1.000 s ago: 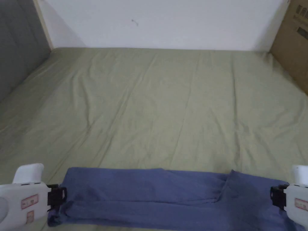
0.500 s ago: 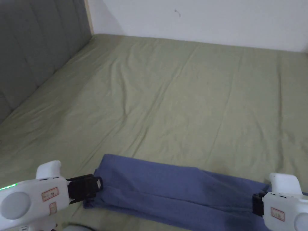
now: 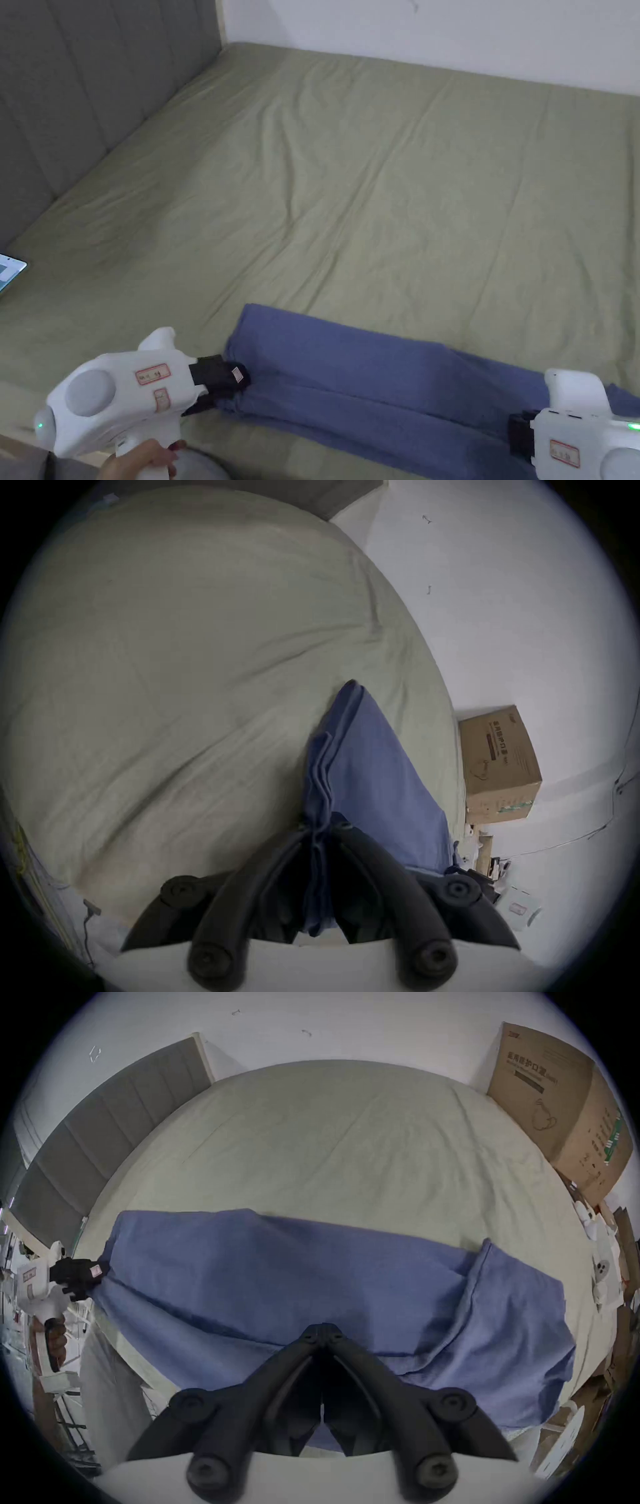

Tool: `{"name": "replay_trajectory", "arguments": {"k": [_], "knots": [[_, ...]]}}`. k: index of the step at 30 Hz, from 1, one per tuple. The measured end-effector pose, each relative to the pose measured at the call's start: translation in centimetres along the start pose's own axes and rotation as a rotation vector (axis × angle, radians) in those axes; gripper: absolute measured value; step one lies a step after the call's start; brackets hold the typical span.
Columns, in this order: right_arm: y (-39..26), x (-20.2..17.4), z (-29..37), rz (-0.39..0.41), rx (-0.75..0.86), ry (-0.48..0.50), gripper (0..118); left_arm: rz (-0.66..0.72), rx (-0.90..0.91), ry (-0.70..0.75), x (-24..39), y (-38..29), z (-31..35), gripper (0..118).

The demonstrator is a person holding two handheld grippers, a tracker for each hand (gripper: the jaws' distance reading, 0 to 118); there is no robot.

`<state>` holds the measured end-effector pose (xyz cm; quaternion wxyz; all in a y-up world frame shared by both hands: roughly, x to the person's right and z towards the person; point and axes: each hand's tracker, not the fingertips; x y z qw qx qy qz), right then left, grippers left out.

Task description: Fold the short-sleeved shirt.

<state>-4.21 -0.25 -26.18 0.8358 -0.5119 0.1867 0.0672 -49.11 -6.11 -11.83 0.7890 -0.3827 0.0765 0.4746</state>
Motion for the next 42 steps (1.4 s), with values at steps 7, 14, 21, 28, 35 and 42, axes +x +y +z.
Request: {"name": "replay_trajectory", "arguments": {"k": [7,14,21,28,35,42], "knots": [[-0.3,2.1,1.2,-0.056,0.02,0.019,0,-0.127,-0.007,0.079,3.5,0.7,1.6,6],[-0.8,6.4,3.2,-0.158,0.076,0.015,0,-0.416,0.053,0.061,15.1,0.3,3.9,6],[-3.2,11.6,4.8,-0.315,0.115,-0.002,0,-0.861,-0.004,-0.035,28.9,-6.5,1.3,7],[-6.4,16.3,5.7,-0.475,0.133,-0.042,0,-1.109,-0.213,-0.097,33.6,-17.2,-7.7,7],[-7.8,17.8,6.4,-0.508,0.116,-0.058,0,-1.147,-0.38,0.021,30.1,-23.0,-15.4,92],[-7.0,16.4,7.5,-0.493,0.126,-0.055,0,-0.971,-0.3,-0.119,30.6,-19.7,-11.4,91]]}}
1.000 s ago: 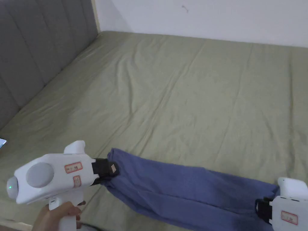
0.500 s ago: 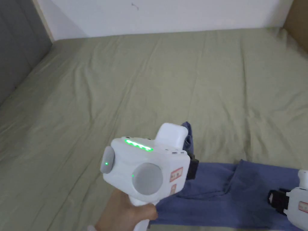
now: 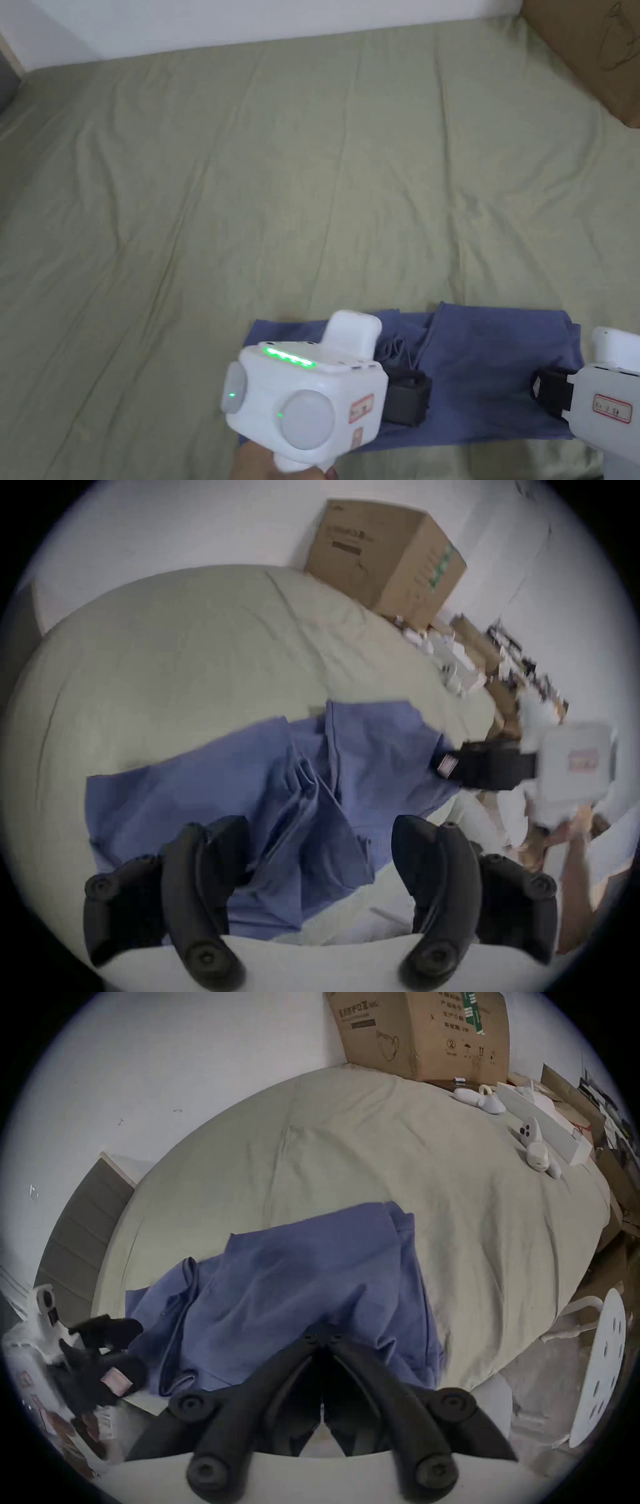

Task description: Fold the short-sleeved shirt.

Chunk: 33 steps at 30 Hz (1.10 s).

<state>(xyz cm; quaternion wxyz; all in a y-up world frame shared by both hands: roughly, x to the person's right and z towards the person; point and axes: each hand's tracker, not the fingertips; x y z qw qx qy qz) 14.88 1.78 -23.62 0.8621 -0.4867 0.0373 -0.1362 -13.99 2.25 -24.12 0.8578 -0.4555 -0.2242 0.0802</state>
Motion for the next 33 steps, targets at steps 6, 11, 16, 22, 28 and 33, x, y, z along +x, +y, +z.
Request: {"name": "replay_trajectory", "arguments": {"k": [6,11,16,22,28,33], "knots": [[0.3,-1.8,0.6,0.043,0.023,0.029,0,0.355,0.124,-0.072,-6.2,0.8,4.4,2],[0.4,-2.3,0.1,0.063,0.019,0.044,0,0.323,0.0,0.056,-8.4,-1.1,2.0,0],[0.3,-2.0,-0.2,0.075,0.014,0.044,0,0.375,-0.029,-0.025,-7.8,-2.5,-0.9,0],[0.3,-1.2,-0.1,0.081,0.013,0.04,0,0.381,-0.049,-0.026,-7.4,-2.4,-1.9,0],[0.3,-0.2,-0.6,0.056,0.009,0.037,0,0.331,-0.101,-0.131,-3.8,-2.6,-2.9,0],[-0.1,0.3,-0.8,0.047,-0.002,0.034,0,0.241,-0.134,-0.065,-0.7,-2.5,-4.6,0]]}}
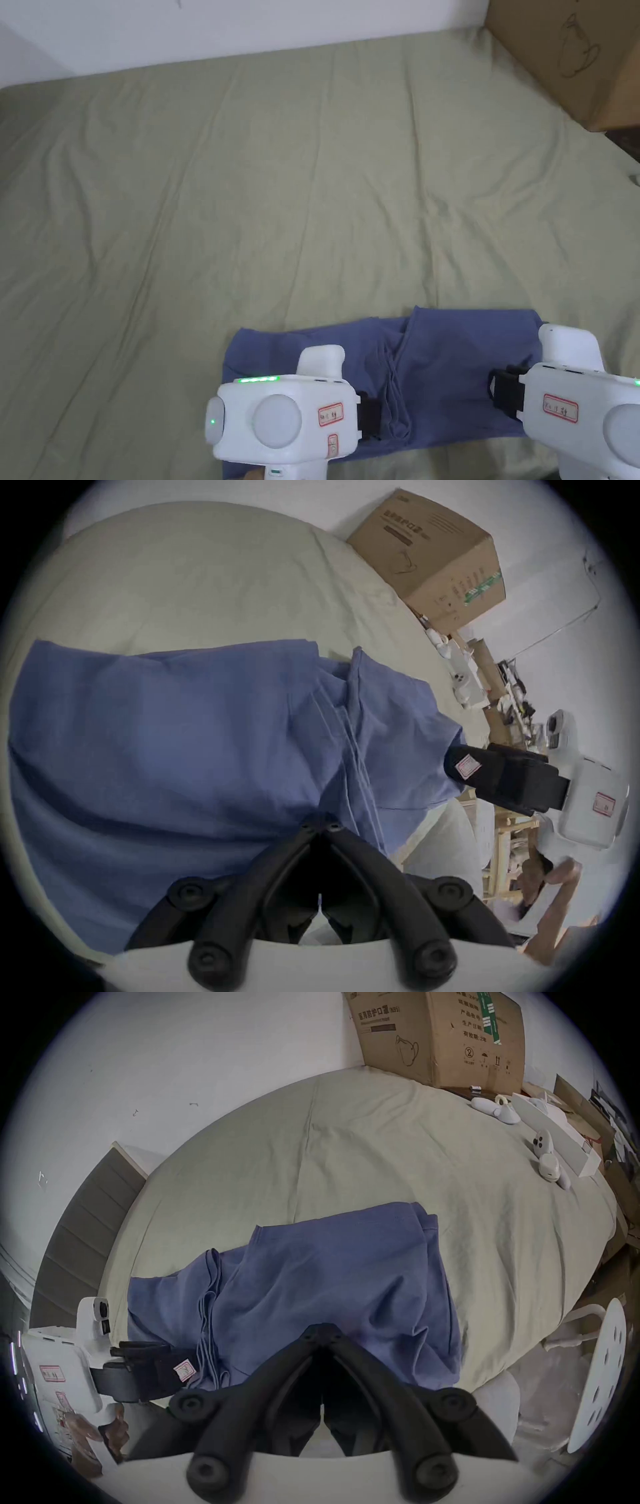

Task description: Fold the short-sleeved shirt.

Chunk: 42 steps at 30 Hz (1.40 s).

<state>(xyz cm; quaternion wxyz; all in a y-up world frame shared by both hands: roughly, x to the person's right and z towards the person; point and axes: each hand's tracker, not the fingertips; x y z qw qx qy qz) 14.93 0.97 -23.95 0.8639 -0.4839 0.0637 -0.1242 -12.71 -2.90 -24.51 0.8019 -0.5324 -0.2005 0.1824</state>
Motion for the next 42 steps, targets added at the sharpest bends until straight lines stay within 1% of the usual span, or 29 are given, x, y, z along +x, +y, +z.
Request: {"name": "replay_trajectory", "arguments": {"k": [2,4,8,12,17,18,20,24,27,30,33,35,37,38,39,40,41,42], "knots": [[-0.1,0.1,0.1,-0.006,-0.002,0.004,0,0.009,-0.002,-0.017,0.1,0.2,0.6,0],[-0.1,0.2,0.0,-0.006,-0.003,0.0,0,0.016,0.002,-0.074,0.0,0.4,1.0,0],[-0.2,0.4,-0.1,-0.015,-0.004,-0.005,0,0.024,-0.014,-0.05,0.4,0.0,0.6,0],[-0.2,0.3,-0.1,-0.009,-0.01,-0.006,0,-0.013,-0.013,-0.031,1.3,-0.3,0.2,0],[0.1,-0.3,0.2,0.005,-0.007,-0.013,0,-0.014,-0.012,-0.054,1.3,-0.7,0.6,0],[0.2,-0.5,0.4,0.008,-0.006,-0.012,0,0.007,-0.021,-0.073,1.2,-0.7,0.9,0],[0.3,-1.1,0.6,0.025,-0.001,-0.018,0,0.004,-0.016,-0.135,1.0,-0.5,1.4,0],[0.5,-2.4,1.0,0.056,0.001,-0.017,0,0.01,-0.013,-0.205,0.3,-0.2,2.8,0],[0.5,-3.2,1.3,0.071,0.005,-0.015,0,0.039,0.048,-0.24,-1.9,0.0,5.5,0],[0.5,-4.0,1.2,0.078,0.004,-0.014,0,0.106,0.136,-0.187,-6.5,0.0,9.1,0],[0.3,-4.8,1.1,0.102,-0.002,-0.014,0,0.22,0.19,-0.124,-12.3,-0.8,12.4,0],[0.3,-5.3,1.0,0.116,-0.007,-0.014,0,0.308,0.224,-0.139,-15.5,-1.8,14.0,0],[0.3,-5.7,0.8,0.126,-0.012,-0.016,0,0.332,0.26,-0.172,-17.8,-2.4,15.0,0],[0.3,-6.0,0.7,0.129,-0.013,-0.018,0,0.339,0.252,-0.186,-18.5,-2.6,15.2,0],[0.3,-6.2,0.6,0.132,-0.015,-0.02,0,0.345,0.245,-0.198,-18.9,-2.6,15.1,2],[0.3,-6.4,0.5,0.132,-0.015,-0.02,0,0.35,0.241,-0.218,-19.2,-2.6,14.9,15],[0.4,-6.6,0.5,0.132,-0.014,-0.019,0,0.347,0.232,-0.249,-19.4,-2.5,14.5,34],[0.4,-6.8,0.4,0.132,-0.014,-0.017,0,0.351,0.218,-0.254,-19.6,-2.2,13.8,59]]}}
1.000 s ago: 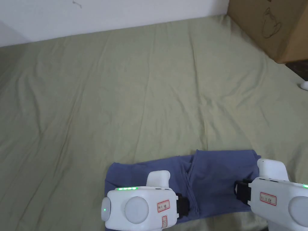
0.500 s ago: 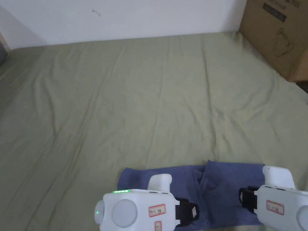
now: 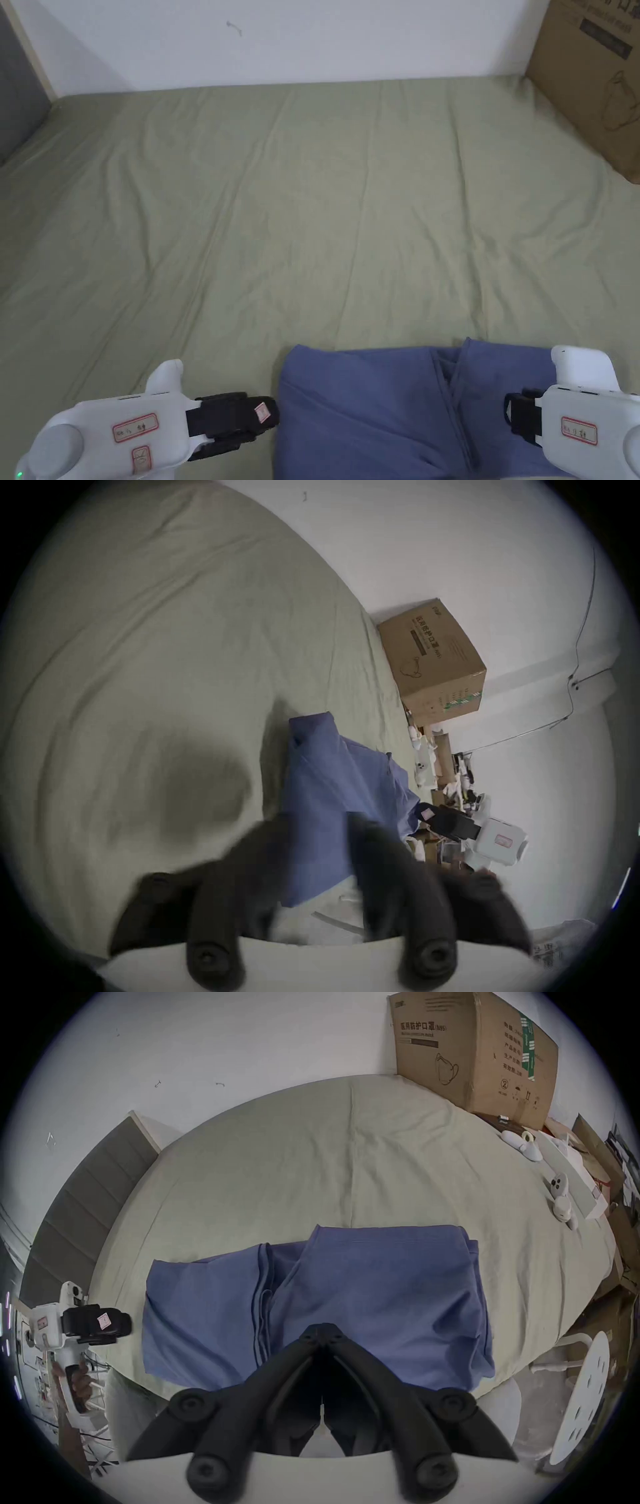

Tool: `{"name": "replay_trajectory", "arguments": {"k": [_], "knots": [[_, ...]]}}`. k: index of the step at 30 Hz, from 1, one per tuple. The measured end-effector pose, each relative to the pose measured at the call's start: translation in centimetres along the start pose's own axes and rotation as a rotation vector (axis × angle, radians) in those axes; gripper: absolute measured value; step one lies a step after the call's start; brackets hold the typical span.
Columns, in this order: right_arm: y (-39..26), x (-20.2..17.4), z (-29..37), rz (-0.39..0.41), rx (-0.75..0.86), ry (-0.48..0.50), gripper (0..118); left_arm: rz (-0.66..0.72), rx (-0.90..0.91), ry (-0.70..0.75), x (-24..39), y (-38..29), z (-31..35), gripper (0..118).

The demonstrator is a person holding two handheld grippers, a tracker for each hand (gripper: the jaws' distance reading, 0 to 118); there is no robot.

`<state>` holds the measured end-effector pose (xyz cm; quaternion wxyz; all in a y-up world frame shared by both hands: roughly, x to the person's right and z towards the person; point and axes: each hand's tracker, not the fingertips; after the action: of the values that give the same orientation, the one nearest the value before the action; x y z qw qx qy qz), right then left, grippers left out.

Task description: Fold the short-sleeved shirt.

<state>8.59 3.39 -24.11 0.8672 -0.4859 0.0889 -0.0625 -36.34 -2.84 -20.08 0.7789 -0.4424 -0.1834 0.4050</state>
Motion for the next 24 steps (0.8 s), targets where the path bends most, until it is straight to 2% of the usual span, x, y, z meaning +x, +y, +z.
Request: {"name": "replay_trajectory", "arguments": {"k": [1,2,4,8,12,13,14,15,16,17,19,20,24], "knots": [[0.0,-0.2,0.0,0.002,-0.001,0.003,0,0.01,-0.01,-0.003,-0.3,0.1,-0.6,92],[0.0,-0.4,0.0,0.007,-0.002,0.004,0,0.01,-0.038,-0.007,-0.6,0.1,-1.8,106],[0.0,-0.8,0.0,0.023,-0.009,0.0,0,0.043,-0.037,0.0,-1.1,0.1,-3.4,109],[0.0,-1.0,-0.3,0.036,-0.025,-0.007,0,0.152,0.004,-0.148,-1.7,0.1,-5.1,109],[0.1,-1.0,-0.8,0.035,-0.038,-0.011,0,0.179,-0.139,-0.247,-2.4,0.3,-7.7,108],[0.1,-1.0,-0.7,0.037,-0.038,-0.009,0,0.173,-0.118,-0.244,-2.2,0.2,-7.6,104],[0.0,-1.0,-0.7,0.04,-0.038,-0.006,0,0.169,-0.121,-0.229,-2.2,0.2,-7.6,95],[0.0,-1.1,-0.6,0.045,-0.04,-0.001,0,0.157,-0.138,-0.151,-2.2,0.2,-7.5,70],[0.0,-1.1,-0.6,0.051,-0.041,0.001,0,0.132,-0.154,-0.064,-2.2,0.2,-7.6,13],[0.0,-1.2,-0.6,0.058,-0.046,0.0,0,0.104,-0.172,0.023,-2.5,0.1,-7.9,8],[0.1,-1.2,-0.7,0.059,-0.051,-0.001,0,0.207,-0.155,-0.152,-3.4,0.0,-7.3,8],[0.2,-1.1,-0.7,0.055,-0.051,0.001,0,0.226,-0.146,-0.136,-3.2,0.2,-6.9,8],[0.5,-1.1,-0.7,0.035,-0.049,0.015,0,0.137,-0.156,-0.102,-2.6,1.0,-5.5,8]]}}
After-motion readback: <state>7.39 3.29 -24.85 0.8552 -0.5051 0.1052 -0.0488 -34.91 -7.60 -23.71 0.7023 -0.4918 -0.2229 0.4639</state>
